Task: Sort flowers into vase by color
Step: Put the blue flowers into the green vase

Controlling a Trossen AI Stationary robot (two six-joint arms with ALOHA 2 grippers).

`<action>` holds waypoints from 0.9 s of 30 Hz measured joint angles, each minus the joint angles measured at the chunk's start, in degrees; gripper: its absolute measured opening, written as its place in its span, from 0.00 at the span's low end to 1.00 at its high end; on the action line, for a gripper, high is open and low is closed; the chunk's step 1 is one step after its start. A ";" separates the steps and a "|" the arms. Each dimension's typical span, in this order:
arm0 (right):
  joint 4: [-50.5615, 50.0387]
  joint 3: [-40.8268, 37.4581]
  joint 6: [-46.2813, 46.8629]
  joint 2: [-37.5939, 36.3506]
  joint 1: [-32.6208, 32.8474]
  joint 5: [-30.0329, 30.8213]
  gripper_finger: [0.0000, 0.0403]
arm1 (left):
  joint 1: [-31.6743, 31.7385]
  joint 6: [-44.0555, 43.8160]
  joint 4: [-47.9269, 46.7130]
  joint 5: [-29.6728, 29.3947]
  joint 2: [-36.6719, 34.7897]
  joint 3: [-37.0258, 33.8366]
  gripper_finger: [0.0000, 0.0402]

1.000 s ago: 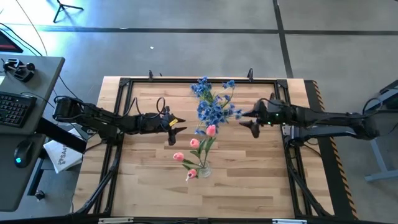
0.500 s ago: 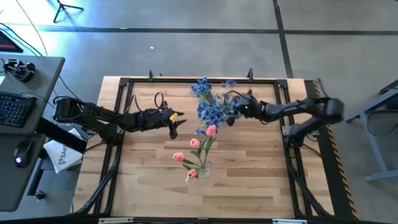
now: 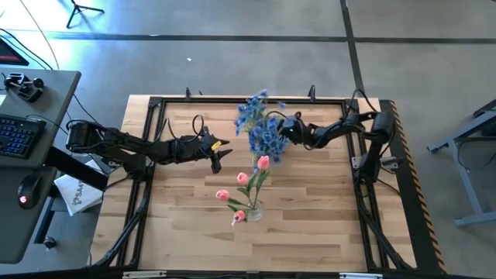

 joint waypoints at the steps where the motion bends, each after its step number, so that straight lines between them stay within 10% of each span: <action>1: -1.78 1.04 -0.58 0.54 0.00 1.31 0.46 | -0.01 -0.25 -0.03 0.00 0.00 0.00 0.38; 13: -26.97 3.42 5.47 -6.74 1.22 4.82 0.03 | -0.02 -1.10 -0.07 0.24 0.00 0.00 0.38; 27: -49.77 -7.46 29.01 -28.34 14.72 4.38 0.20 | -0.04 -1.07 0.09 0.82 0.00 0.00 0.38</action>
